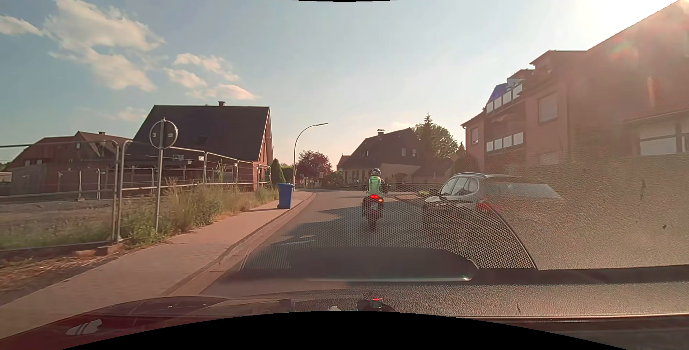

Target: Follow the waypoints while adhering to traffic rules and regulations

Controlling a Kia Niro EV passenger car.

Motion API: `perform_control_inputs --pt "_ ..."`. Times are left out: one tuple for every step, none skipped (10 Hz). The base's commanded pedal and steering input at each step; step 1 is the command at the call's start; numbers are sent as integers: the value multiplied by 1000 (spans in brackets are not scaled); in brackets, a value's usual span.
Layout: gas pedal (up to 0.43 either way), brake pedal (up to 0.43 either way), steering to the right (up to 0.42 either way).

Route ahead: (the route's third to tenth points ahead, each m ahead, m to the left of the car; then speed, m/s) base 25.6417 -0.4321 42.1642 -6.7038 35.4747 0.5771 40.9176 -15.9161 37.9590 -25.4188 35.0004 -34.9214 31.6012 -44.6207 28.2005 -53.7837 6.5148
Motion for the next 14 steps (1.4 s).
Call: perform_control_inputs --pt "110 0 12" --pt "110 0 10" --pt "110 0 9" --pt "110 0 10" --pt "110 0 9" --pt "110 0 7" --pt "110 0 5" --pt "98 0 4" --pt "98 0 3" --pt "98 0 3" --pt "98 0 2" --pt "98 0 0" --pt "98 0 -1" --pt "98 0 -3"
